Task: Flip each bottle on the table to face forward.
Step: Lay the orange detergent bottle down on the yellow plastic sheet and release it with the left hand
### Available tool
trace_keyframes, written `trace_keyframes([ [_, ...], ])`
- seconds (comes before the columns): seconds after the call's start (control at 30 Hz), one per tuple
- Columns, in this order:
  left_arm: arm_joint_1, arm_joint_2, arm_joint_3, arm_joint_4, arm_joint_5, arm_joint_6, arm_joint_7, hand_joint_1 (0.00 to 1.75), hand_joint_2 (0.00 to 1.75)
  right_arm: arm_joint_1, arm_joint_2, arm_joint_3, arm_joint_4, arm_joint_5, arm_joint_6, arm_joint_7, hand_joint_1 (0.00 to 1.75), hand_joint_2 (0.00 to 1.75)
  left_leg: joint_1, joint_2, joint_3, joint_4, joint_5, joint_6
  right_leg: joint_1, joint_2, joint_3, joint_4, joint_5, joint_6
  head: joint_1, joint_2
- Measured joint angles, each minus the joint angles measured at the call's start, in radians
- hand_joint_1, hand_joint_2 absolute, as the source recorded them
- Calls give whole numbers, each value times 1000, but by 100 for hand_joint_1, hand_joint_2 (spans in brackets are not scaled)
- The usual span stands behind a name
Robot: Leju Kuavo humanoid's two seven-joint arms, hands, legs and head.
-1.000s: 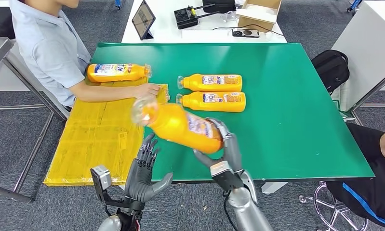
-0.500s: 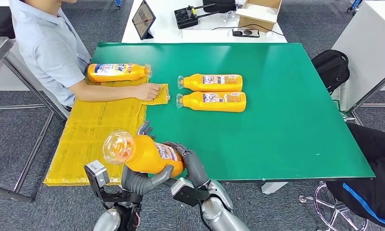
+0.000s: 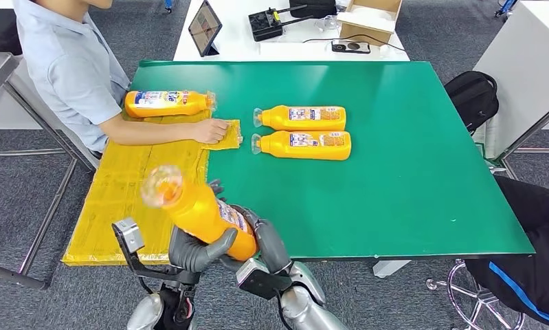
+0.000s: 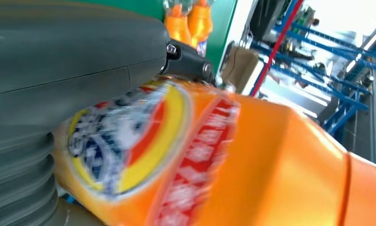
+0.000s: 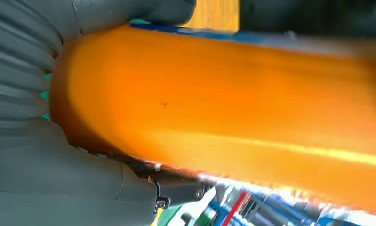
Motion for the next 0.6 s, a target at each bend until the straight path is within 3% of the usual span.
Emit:
trace_keyframes([
  [0.07, -2, 3, 9, 0, 38, -34, 11, 175, 175, 0, -1, 7, 1, -10, 7, -5, 0, 0, 0, 0, 0, 0, 0, 0, 0, 0, 0, 0, 0, 0, 0, 0],
  [0.33, -6, 18, 35, 1, 122, -141, 19, 175, 175, 2, -2, 10, -15, -37, -10, -13, 0, 0, 0, 0, 0, 0, 0, 0, 0, 0, -1, 0, 0, 0, 0, 0],
  [0.6, -33, 16, 71, 9, 56, -73, 14, 175, 175, 42, -11, 13, -101, -67, -69, -13, 0, 0, 0, 0, 0, 0, 0, 0, 0, 0, -1, 0, 0, 0, 0, 0],
])
